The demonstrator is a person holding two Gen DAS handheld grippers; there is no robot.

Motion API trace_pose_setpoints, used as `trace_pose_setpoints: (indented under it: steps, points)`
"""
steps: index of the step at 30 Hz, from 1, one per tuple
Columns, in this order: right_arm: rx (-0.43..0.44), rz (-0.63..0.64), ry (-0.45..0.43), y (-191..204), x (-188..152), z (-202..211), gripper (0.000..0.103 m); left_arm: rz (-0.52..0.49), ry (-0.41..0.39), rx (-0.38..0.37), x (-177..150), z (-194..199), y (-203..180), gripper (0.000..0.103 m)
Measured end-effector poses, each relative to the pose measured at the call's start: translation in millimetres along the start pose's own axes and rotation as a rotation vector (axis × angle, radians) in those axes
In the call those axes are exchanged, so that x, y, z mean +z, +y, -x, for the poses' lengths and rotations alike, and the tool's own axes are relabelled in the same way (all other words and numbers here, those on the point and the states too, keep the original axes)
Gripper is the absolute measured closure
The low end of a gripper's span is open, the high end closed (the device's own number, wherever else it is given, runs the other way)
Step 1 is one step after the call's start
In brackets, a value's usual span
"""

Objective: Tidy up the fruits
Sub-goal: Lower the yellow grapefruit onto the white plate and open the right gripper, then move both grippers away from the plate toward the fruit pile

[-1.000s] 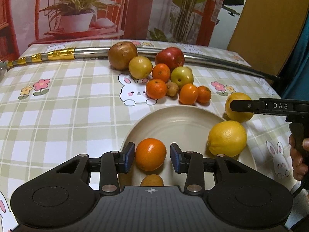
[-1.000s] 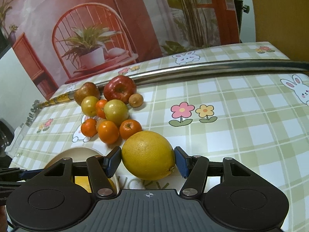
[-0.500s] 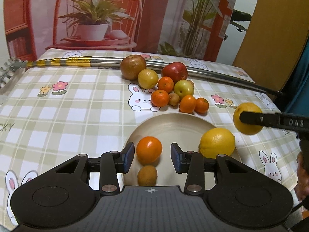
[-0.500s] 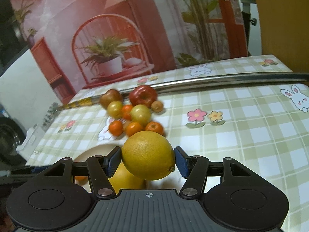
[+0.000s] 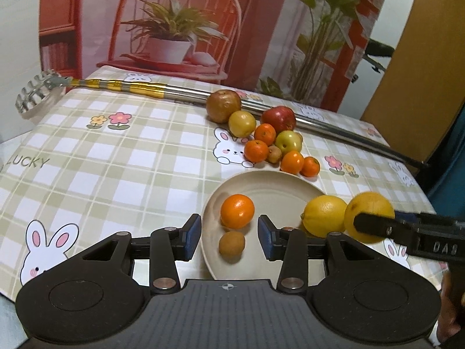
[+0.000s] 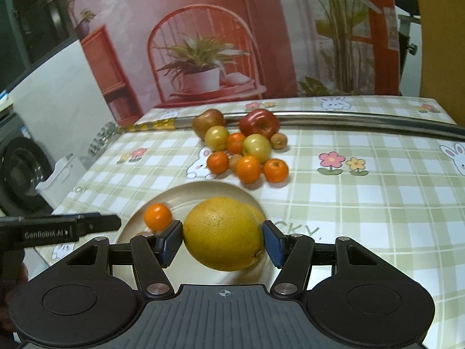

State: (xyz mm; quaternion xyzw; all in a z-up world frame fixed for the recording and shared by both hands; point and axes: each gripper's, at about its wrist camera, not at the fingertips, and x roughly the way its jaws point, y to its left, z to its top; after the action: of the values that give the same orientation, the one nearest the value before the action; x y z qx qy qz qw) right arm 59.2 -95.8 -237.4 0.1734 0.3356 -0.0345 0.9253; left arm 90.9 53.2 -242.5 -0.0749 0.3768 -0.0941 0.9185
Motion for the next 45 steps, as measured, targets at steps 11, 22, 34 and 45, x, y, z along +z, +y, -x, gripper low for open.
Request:
trace_pose_setpoints:
  steps: [11,22,34,45]
  points:
    - [0.013,0.08,0.12,22,-8,-24,0.047,0.016,-0.012,-0.012,-4,-1,6,0.058]
    - [-0.036,0.142,0.152,22,-14,-45,0.047,0.021,-0.004,-0.007,-7,-7,9,0.058]
    - [-0.078,0.234,0.079,25,-18,-48,0.047,0.002,0.016,0.001,-9,-12,7,0.058]
    - [-0.106,0.189,0.024,19,-25,-37,0.047,-0.004,0.023,0.004,-10,-15,6,0.058]
